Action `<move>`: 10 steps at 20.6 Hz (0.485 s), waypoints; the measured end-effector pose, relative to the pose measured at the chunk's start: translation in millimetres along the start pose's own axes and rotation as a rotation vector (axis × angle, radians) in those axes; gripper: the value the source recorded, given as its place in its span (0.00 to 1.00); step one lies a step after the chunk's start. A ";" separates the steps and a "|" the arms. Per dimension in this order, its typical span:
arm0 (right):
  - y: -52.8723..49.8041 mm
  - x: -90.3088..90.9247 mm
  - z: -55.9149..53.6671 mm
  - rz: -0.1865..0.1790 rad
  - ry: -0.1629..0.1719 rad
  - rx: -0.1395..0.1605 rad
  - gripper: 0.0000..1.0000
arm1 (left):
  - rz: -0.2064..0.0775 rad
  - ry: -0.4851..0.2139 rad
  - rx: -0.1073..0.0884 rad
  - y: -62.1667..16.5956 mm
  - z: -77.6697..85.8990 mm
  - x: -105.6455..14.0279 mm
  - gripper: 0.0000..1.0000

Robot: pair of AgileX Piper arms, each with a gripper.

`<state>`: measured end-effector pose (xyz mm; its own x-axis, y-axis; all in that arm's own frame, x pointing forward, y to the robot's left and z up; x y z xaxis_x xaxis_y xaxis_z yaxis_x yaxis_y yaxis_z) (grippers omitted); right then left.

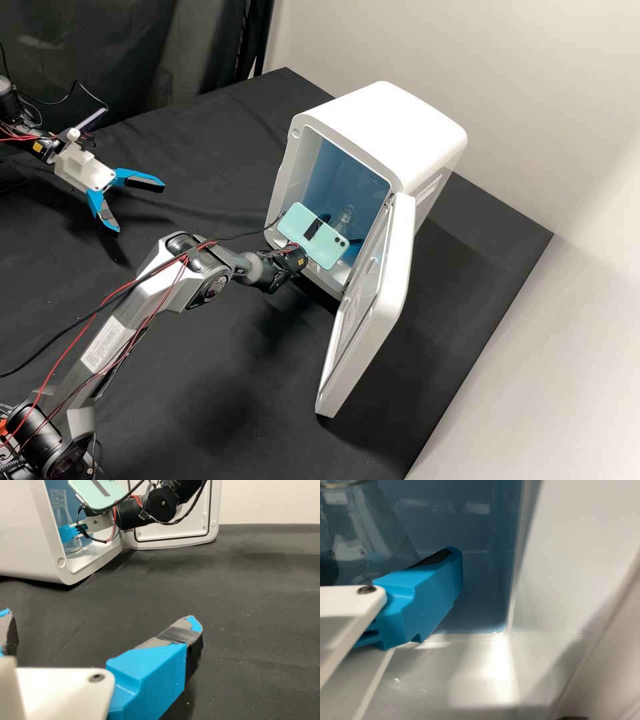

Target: Place the flask in the incubator

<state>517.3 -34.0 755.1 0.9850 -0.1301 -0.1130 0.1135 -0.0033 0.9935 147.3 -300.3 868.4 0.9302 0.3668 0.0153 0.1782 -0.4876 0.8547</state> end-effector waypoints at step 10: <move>3.4 12.6 -3.9 -0.021 -0.023 -0.040 0.00 | -0.012 0.014 -0.004 -3.6 -3.4 0.2 1.00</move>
<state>530.5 -31.8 757.0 0.9792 -0.1533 -0.1330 0.1396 0.0331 0.9897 145.8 -295.8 867.1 0.9233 0.3839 0.0130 0.1874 -0.4798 0.8571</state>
